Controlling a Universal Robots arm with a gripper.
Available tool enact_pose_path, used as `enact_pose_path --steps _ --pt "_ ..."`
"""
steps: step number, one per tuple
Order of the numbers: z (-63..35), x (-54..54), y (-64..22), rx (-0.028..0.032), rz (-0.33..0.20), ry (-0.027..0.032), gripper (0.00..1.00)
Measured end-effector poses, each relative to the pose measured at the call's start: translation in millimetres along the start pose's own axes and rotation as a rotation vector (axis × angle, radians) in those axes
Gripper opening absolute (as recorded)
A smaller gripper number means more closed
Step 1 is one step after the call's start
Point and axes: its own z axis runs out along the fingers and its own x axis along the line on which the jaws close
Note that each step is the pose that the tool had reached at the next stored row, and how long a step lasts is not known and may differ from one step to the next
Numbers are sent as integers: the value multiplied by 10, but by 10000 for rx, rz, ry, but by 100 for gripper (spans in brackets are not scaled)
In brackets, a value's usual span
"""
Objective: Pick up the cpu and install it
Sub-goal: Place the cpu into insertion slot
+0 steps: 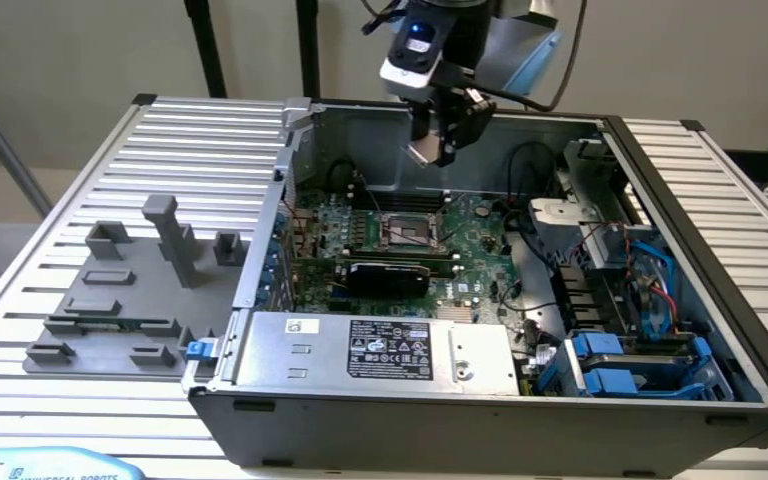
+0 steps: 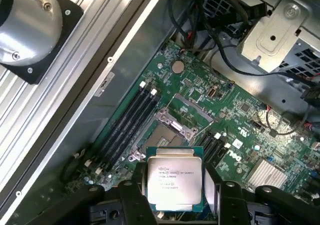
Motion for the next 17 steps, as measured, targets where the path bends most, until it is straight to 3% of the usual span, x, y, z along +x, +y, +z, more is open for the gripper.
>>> enact_pose_path --steps 17 --pt "69 -3 -5 -109 3084 -237 55"
